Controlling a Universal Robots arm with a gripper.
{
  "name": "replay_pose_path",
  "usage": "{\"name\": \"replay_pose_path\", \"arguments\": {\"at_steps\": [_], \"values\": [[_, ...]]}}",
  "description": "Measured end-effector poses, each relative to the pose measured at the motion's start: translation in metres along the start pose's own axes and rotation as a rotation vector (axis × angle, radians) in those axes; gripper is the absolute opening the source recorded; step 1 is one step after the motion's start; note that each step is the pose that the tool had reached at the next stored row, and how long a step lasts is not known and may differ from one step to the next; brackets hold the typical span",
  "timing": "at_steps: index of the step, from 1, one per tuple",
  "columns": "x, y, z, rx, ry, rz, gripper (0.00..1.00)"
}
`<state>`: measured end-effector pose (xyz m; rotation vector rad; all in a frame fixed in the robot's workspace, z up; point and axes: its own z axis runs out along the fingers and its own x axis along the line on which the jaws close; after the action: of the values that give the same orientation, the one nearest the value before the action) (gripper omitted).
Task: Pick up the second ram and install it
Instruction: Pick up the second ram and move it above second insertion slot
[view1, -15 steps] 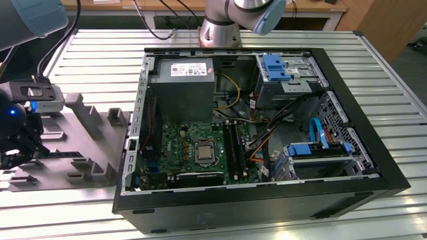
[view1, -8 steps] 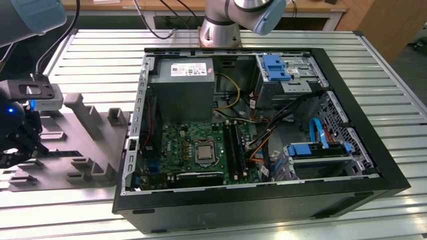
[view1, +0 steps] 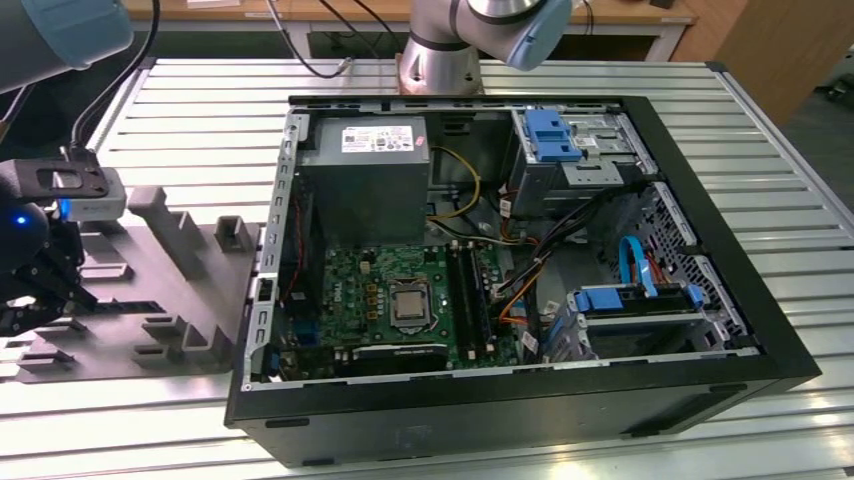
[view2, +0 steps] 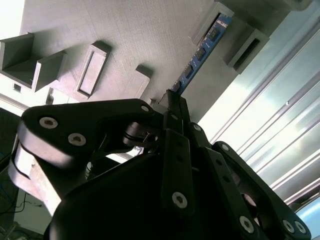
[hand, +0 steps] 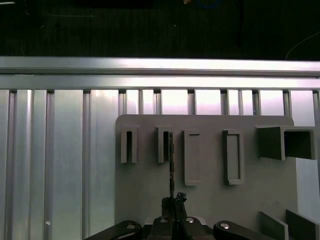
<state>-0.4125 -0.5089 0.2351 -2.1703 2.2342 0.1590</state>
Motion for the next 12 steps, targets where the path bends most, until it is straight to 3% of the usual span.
{"name": "replay_pose_path", "arguments": {"at_steps": [5,12], "values": [[-0.0005,0.0004,-0.0062,-0.0002,0.0002,0.0,0.11],[-0.0024,0.0015,-0.0276,0.0,0.0,0.0,0.11]]}}
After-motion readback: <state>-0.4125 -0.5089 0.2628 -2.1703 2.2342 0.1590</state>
